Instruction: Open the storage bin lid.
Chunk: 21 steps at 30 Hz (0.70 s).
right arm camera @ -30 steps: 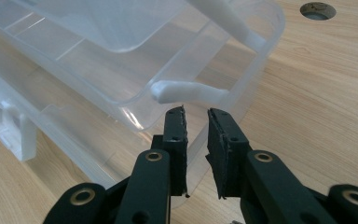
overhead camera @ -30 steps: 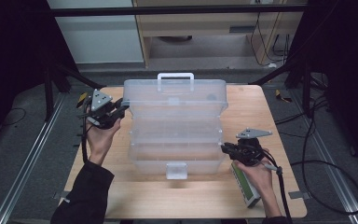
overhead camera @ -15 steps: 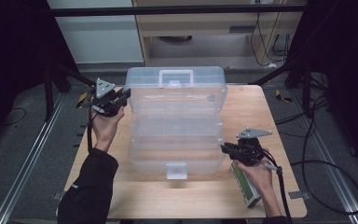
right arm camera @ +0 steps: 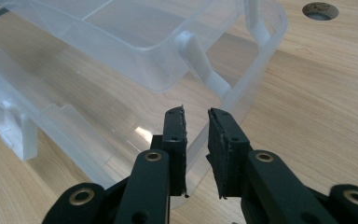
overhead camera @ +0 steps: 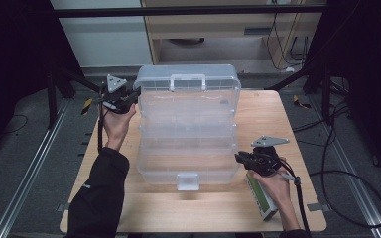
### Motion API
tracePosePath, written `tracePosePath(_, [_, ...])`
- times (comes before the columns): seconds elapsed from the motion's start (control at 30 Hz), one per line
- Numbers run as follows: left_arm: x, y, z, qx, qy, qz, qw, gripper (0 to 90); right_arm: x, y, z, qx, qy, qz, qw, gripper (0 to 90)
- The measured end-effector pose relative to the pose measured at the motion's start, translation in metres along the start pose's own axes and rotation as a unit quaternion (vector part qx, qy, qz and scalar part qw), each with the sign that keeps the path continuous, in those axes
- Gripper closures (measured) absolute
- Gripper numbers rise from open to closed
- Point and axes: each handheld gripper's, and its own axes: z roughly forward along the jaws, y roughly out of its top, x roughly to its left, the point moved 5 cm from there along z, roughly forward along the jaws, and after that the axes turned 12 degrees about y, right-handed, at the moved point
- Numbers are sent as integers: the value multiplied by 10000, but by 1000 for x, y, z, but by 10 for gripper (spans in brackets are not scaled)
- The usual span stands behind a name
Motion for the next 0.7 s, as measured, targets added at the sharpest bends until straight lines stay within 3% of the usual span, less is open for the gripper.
tracePosePath(0.7, [1, 4, 28, 74, 65, -109, 9999, 781, 0, 0, 0, 38, 7, -31, 10000, 770])
